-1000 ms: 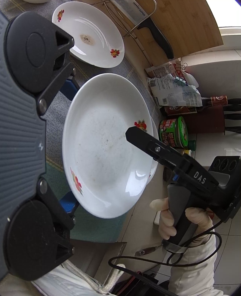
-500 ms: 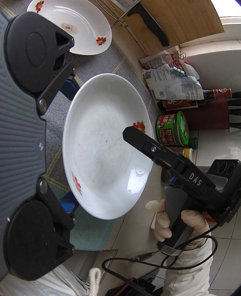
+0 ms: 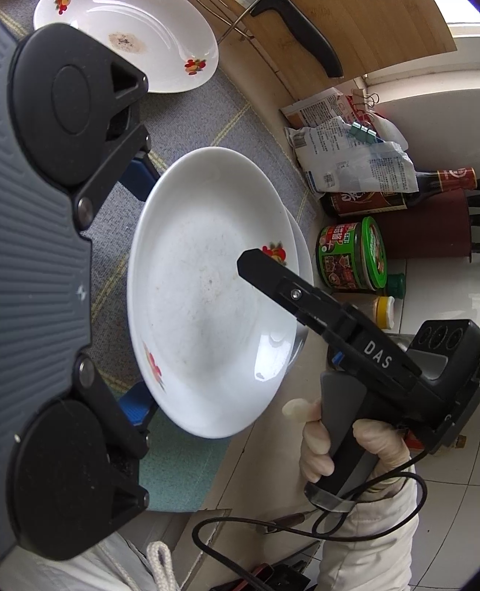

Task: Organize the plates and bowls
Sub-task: 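Lower the held plate with the right gripper onto the other floral plate, then open the right gripper and pull it back from the plate stack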

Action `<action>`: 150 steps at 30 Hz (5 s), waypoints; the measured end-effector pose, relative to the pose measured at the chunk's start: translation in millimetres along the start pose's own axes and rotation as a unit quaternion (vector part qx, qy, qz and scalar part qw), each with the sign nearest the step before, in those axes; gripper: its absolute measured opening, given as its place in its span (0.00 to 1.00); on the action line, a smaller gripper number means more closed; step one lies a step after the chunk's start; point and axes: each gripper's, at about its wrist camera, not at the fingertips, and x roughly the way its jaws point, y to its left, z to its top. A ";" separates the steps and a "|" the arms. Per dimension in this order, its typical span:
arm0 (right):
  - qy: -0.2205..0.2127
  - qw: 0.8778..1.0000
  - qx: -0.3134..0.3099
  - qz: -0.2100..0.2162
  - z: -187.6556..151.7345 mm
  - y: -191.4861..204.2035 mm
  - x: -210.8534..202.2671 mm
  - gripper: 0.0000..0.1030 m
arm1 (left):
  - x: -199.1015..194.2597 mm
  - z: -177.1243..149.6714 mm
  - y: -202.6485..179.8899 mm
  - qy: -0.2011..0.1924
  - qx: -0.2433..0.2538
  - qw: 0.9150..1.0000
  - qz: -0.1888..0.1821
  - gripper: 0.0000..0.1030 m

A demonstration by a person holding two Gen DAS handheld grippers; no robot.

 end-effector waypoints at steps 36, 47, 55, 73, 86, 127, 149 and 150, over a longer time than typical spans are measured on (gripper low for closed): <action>-0.025 0.999 0.031 -0.032 -8.0 -19.7 -11.3 1.00 | 21.5 10.0 5.4 0.004 0.021 1.000 0.010 0.99; -0.024 0.998 0.032 -0.048 -12.3 -14.8 -15.2 1.00 | 21.0 9.6 4.7 0.009 0.028 1.000 0.010 0.99; -0.026 0.997 0.033 -0.061 -15.6 -13.2 -21.2 1.00 | 20.8 11.0 4.5 0.011 0.031 0.999 0.013 0.99; -0.032 0.995 0.048 -0.078 -20.9 -11.7 -30.8 1.00 | 22.9 10.2 5.7 0.012 0.022 1.000 0.019 0.99; -0.022 0.992 0.082 -0.097 -16.4 -9.4 -34.6 1.00 | 22.9 7.8 5.7 0.010 0.012 1.000 0.020 0.99; 0.001 0.990 0.058 -0.128 -21.5 5.6 -43.8 1.00 | -15.1 -8.6 4.7 -0.011 -0.028 0.998 0.062 0.99; -0.058 0.987 -0.071 -0.135 -17.1 50.4 -50.5 1.00 | -43.4 -29.9 12.1 -0.013 -0.103 0.980 0.172 0.99; -0.060 0.986 -0.080 -0.133 -14.8 55.0 -47.2 1.00 | -46.7 -34.8 17.5 -0.009 -0.114 0.976 0.186 0.99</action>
